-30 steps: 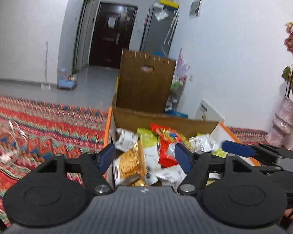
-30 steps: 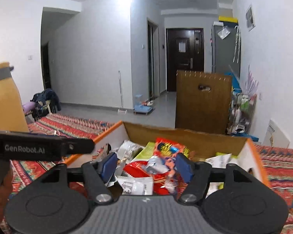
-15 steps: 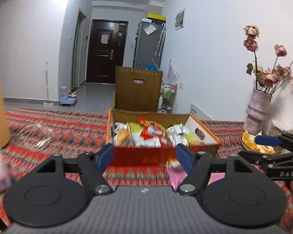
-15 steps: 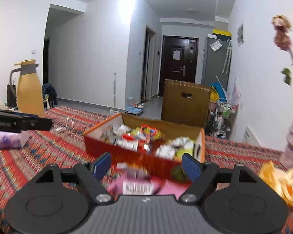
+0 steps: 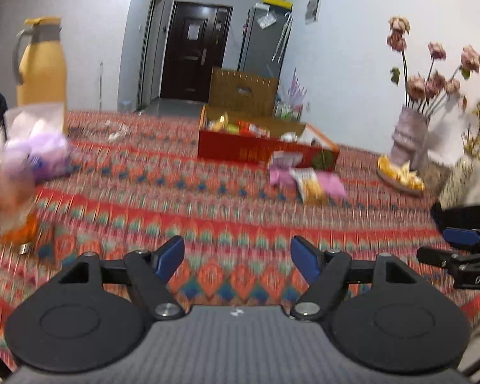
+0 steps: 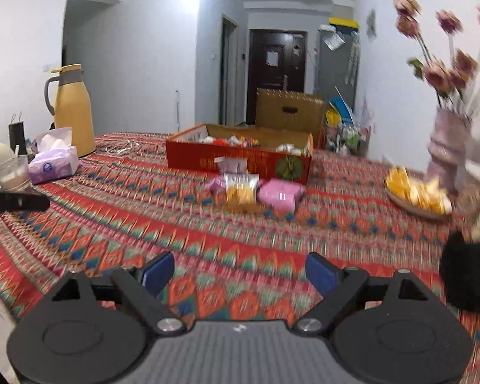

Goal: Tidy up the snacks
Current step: 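Move both tools back over the remaining pink and biscuit packets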

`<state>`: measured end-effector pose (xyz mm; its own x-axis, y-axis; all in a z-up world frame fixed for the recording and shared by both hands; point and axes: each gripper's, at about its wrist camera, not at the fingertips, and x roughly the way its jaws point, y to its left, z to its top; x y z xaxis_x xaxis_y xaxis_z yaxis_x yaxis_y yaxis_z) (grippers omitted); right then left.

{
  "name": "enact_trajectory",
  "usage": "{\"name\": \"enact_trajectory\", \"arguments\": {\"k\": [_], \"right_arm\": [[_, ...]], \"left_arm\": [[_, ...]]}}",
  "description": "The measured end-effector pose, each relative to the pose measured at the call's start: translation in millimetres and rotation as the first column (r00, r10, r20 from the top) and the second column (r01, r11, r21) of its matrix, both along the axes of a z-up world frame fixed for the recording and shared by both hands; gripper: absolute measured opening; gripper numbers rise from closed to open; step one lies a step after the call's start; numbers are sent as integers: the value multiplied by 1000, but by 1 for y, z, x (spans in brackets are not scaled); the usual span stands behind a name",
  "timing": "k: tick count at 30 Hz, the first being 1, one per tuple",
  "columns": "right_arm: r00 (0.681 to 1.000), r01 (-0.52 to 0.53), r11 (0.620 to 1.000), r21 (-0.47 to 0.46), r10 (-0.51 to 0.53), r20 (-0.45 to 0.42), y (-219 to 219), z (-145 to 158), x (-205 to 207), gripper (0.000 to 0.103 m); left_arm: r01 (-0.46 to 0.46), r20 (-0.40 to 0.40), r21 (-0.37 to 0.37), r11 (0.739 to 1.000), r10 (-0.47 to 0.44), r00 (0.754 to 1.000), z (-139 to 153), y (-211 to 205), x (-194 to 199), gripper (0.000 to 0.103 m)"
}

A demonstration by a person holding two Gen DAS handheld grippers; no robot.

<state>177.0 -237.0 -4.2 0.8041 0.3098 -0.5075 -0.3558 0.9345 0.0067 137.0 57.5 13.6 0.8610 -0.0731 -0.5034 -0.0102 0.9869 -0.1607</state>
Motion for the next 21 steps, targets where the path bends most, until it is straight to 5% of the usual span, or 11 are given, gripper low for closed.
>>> {"name": "enact_trajectory", "arguments": {"k": [10,21], "right_arm": [[999,28,1000,13,-28,-30,-1,-32,-76,90],[998,54,998,15,-53,-34,-2,-35,-74,92]], "left_arm": [[31,-58,32,999,-29,998,-39,-24,-64,88],[40,-32,36,999,-39,999,-33,-30,-66,98]]}}
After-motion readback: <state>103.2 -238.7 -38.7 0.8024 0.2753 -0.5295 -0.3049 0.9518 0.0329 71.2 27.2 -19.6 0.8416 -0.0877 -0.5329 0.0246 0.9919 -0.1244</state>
